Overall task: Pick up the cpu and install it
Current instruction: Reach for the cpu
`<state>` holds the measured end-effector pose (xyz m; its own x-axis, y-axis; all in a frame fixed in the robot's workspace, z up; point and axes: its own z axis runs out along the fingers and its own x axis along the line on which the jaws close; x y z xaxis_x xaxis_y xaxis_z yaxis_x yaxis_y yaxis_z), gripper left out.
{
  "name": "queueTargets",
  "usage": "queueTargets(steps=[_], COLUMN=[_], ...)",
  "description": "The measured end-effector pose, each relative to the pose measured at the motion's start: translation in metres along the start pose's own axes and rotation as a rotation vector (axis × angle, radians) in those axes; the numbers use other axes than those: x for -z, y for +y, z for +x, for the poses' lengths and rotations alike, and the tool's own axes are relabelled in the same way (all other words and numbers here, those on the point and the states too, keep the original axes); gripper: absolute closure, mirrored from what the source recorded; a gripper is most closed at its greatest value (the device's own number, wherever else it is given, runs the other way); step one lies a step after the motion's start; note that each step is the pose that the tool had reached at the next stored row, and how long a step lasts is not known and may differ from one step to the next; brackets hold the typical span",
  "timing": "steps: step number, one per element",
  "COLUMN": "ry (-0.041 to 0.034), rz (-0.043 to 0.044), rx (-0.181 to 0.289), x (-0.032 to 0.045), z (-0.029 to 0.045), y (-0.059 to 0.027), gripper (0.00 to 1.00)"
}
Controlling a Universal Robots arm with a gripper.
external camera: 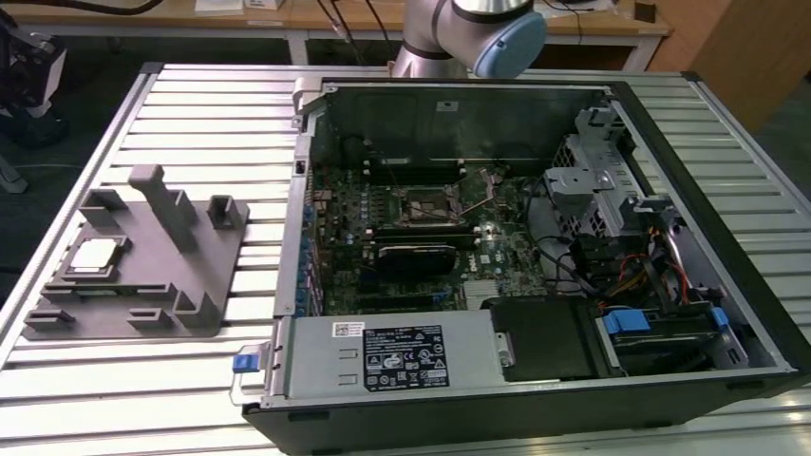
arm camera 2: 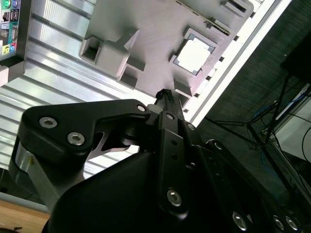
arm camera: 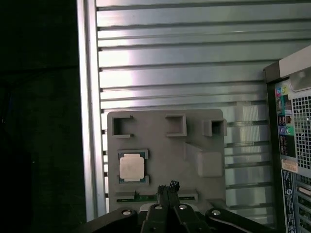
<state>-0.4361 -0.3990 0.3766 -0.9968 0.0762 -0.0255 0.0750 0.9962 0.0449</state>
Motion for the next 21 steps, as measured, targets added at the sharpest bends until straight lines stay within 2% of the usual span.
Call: queueTargets(steps=[21], ry=[0.0002], rz=[-0.0001], rx=[0.0], x=[-0.0195], z=[0.0023], y=[-0.0016], gripper=[0.89])
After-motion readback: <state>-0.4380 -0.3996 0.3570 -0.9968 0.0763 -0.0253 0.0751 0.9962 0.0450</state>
